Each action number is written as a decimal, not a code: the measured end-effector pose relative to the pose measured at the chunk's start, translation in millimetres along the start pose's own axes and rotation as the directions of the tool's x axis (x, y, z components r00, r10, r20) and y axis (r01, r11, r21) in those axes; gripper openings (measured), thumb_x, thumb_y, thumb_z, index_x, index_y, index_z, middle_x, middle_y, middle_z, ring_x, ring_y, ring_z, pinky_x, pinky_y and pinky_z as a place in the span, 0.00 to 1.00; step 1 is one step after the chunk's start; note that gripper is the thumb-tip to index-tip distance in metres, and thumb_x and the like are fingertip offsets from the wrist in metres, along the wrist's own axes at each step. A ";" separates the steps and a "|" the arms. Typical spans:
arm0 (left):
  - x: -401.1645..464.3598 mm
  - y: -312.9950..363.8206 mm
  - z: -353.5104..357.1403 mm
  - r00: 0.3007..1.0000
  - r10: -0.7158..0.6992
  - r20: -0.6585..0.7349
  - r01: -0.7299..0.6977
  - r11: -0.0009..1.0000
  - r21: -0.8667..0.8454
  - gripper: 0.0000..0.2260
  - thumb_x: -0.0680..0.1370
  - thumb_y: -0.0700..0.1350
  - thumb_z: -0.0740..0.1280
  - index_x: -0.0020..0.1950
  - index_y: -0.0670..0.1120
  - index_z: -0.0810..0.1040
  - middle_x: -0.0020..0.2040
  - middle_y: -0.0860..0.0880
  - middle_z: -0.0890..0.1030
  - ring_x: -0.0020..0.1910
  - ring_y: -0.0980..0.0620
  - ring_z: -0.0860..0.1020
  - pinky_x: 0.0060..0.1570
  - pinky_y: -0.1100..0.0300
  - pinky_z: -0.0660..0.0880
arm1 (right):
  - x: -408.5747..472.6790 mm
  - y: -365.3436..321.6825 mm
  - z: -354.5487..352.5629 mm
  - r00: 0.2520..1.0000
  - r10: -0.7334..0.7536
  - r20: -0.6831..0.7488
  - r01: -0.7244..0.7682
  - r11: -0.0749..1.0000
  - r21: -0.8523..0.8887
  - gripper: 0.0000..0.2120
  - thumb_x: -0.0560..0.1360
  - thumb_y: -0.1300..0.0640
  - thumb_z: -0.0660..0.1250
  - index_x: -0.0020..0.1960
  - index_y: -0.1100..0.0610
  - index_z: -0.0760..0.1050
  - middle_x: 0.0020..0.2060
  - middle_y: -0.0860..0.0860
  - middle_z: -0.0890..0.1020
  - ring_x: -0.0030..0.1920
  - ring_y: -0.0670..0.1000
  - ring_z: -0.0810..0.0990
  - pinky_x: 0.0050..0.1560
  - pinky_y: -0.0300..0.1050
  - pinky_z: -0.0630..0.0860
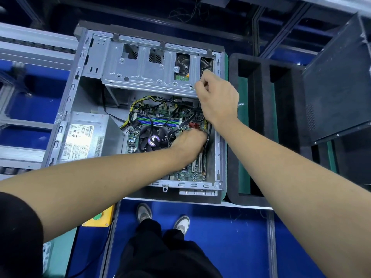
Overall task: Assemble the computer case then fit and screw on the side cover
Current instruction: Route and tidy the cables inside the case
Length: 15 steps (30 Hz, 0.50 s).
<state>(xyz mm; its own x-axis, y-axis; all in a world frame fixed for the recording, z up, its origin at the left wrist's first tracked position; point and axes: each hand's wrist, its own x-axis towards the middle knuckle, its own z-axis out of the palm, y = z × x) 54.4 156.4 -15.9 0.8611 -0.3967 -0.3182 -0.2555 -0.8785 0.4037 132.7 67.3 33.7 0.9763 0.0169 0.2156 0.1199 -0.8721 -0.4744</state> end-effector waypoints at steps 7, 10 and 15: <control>5.9 -6.5 1.3 0.997 -0.063 0.052 0.070 0.987 -0.147 0.08 0.78 0.41 0.70 0.45 0.45 0.71 0.43 0.43 0.75 0.48 0.40 0.80 0.44 0.53 0.73 | -0.1 -0.3 0.2 1.000 0.001 0.007 -0.001 1.000 -0.011 0.11 0.75 0.50 0.55 0.39 0.55 0.68 0.29 0.50 0.72 0.34 0.58 0.73 0.32 0.45 0.58; 6.5 -5.9 1.9 0.998 -0.045 0.039 0.050 0.991 -0.126 0.07 0.79 0.40 0.70 0.45 0.44 0.72 0.45 0.41 0.79 0.45 0.41 0.79 0.46 0.51 0.76 | 0.5 -0.4 0.5 1.000 0.004 0.003 -0.004 1.000 -0.012 0.11 0.75 0.50 0.55 0.39 0.55 0.69 0.29 0.50 0.72 0.34 0.58 0.73 0.32 0.44 0.57; 5.9 -9.4 7.5 0.997 -0.078 0.017 0.079 0.981 -0.176 0.10 0.78 0.37 0.67 0.40 0.45 0.68 0.34 0.50 0.68 0.38 0.45 0.71 0.41 0.54 0.69 | -0.1 0.5 1.5 1.000 0.002 -0.016 -0.002 1.000 0.001 0.11 0.75 0.50 0.55 0.39 0.56 0.69 0.30 0.52 0.74 0.34 0.58 0.72 0.33 0.42 0.57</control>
<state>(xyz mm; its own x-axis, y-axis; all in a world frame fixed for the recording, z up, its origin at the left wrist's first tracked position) 58.6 160.4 -28.0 0.8707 -0.3319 -0.3630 -0.1050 -0.8465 0.5220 132.9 67.6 32.1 0.9736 0.0079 0.2281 0.1186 -0.8714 -0.4759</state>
